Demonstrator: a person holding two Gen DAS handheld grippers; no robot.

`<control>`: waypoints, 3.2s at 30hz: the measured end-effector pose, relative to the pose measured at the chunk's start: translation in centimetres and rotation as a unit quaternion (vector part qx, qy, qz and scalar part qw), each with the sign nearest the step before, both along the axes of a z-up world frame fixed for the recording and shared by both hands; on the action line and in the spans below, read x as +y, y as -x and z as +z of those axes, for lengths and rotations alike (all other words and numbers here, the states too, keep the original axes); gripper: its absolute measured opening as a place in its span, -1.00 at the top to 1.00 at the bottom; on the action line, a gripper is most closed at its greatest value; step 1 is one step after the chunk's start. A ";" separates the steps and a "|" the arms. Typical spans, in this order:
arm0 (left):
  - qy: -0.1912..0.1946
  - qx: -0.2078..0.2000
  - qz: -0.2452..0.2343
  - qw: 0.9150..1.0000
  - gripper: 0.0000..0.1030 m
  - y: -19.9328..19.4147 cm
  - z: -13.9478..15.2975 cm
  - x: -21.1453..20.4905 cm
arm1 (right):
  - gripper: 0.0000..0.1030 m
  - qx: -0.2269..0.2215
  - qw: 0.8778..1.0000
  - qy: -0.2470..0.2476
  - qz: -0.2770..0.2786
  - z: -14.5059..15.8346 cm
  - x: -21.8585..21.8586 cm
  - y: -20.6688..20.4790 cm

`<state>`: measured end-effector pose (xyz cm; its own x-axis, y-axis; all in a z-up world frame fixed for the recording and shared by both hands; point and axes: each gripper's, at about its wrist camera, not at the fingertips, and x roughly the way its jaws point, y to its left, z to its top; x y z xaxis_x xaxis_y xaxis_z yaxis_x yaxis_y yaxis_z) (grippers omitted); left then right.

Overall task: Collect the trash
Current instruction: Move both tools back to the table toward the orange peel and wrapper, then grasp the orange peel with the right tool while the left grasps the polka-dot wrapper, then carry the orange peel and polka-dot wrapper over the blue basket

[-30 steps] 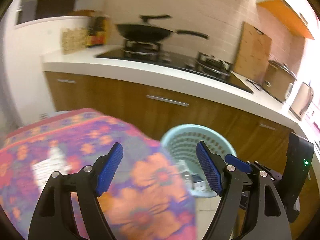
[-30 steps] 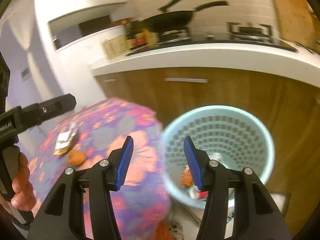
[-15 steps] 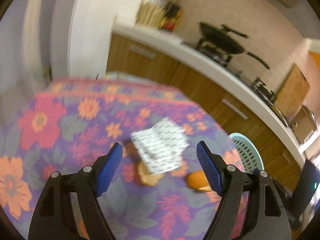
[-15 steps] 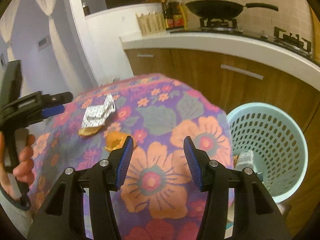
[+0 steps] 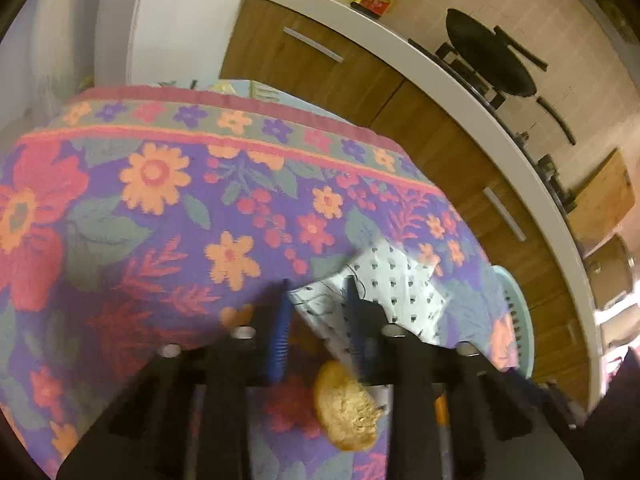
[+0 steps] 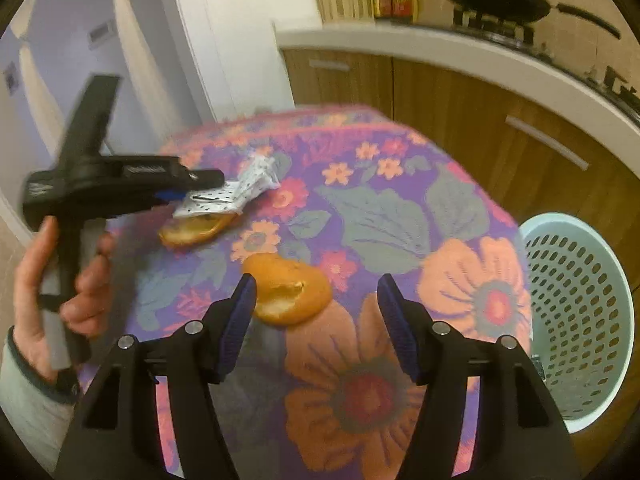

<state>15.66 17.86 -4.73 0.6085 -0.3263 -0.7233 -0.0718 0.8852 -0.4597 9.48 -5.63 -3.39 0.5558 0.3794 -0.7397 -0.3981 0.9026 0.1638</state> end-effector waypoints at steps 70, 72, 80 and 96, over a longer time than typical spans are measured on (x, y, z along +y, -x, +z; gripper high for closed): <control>-0.062 -0.087 0.054 0.993 0.94 6.9 2.9 1.5 | 0.68 -0.044 0.998 -0.047 0.004 0.8 -0.5 1.1; -0.064 -0.103 0.053 0.991 0.95 7.5 3.6 1.1 | 0.68 -0.054 0.997 -0.051 0.004 1.0 -0.7 1.5; -0.074 -0.155 0.007 0.985 0.95 8.2 6.7 -4.3 | 0.69 -0.083 0.993 -0.082 -0.028 2.0 -3.9 2.5; -0.094 -0.169 -0.169 0.966 0.95 3.7 7.4 -24.5 | 0.69 -0.087 0.969 -0.102 -0.208 0.7 -22.3 2.6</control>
